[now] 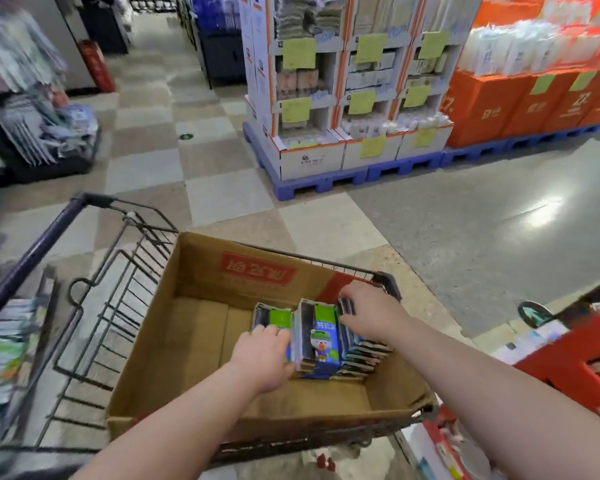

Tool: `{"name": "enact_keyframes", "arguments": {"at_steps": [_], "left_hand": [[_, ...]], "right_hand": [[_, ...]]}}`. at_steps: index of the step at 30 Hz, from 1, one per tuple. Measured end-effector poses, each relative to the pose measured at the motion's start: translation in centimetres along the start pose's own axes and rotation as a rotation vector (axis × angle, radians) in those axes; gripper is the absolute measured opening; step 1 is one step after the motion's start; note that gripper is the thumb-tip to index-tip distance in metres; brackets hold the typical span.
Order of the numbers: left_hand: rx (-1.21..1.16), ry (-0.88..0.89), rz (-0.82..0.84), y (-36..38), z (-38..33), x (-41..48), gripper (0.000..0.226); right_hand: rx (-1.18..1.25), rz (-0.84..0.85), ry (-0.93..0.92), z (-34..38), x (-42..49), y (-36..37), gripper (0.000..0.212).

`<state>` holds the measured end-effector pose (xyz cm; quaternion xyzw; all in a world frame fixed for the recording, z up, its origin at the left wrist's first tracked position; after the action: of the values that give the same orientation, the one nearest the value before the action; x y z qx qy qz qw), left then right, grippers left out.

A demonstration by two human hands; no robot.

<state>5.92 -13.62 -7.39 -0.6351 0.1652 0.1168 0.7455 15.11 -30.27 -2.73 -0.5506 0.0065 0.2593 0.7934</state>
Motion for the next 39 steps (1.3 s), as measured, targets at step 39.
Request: {"name": "enact_keyframes", "arguments": {"at_steps": [39], "left_hand": [[-0.83,-0.845,0.57,15.4,5.9,21.3,0.058]], "right_hand": [[0.678,0.369,0.64,-11.4,17.9,21.7,0.066]]}}
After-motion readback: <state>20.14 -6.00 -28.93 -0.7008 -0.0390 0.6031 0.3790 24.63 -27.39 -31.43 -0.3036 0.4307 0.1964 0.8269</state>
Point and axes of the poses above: each hand's wrist, its own x-axis towards the middle knuckle, its own y-axis out of the palm, z = x × y, the point moved 3 cm from there along x, towards the middle knuckle, and after that the axes turned 11 degrees about x, right-handed, at the moved point
